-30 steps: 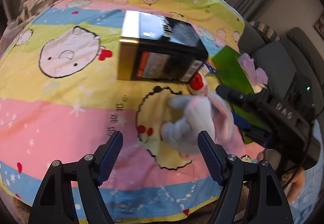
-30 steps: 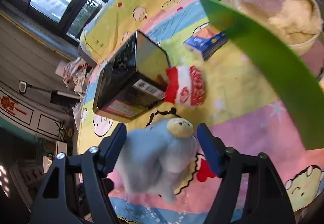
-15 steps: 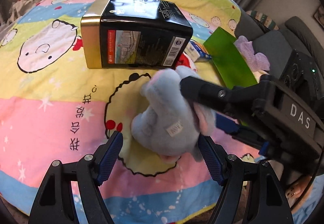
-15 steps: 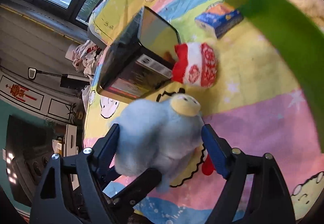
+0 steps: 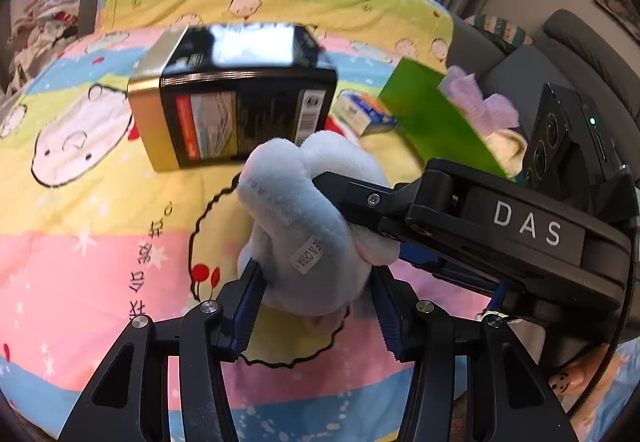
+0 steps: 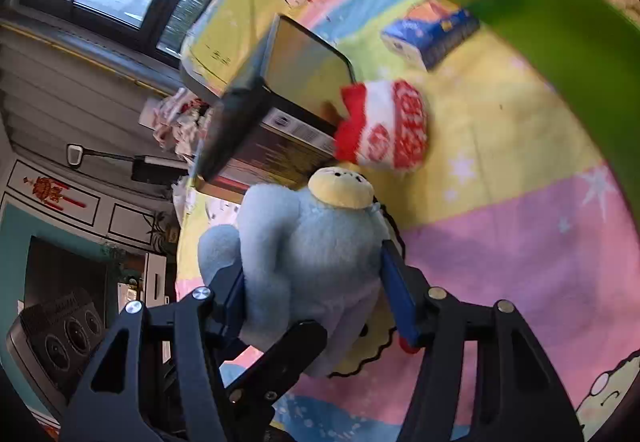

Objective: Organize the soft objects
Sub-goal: 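Lift the plush toy and carry it over the green box, then release the plush toy into the green box, then move the right gripper to the red-and-white knit item and grasp it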

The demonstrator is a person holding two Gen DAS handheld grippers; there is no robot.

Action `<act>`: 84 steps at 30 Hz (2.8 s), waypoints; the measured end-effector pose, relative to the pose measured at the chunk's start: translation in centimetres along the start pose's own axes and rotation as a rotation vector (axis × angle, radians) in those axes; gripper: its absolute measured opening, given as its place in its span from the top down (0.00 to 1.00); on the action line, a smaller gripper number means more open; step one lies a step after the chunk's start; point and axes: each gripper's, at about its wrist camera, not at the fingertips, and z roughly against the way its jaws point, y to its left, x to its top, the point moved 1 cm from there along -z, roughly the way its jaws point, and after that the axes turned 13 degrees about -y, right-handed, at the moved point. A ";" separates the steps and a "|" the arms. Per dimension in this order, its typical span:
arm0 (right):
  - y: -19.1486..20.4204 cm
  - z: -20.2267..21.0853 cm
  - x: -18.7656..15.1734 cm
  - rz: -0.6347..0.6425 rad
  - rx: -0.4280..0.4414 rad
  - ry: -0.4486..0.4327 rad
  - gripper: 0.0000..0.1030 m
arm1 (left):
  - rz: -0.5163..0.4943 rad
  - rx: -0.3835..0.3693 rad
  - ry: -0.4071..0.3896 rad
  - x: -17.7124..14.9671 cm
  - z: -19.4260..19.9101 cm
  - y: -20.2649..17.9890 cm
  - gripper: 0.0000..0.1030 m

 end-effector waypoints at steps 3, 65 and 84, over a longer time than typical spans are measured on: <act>0.8 1.9 0.7 0.003 0.035 -0.055 0.43 | -0.031 -0.018 -0.051 1.2 1.4 -1.1 0.49; -12.1 12.7 17.4 -0.204 -0.319 -0.504 0.23 | -0.197 -0.225 0.045 12.7 -11.4 -15.4 0.45; 0.6 11.1 11.2 0.147 -0.115 -0.347 0.21 | 0.031 0.158 -0.109 7.9 4.8 3.4 0.26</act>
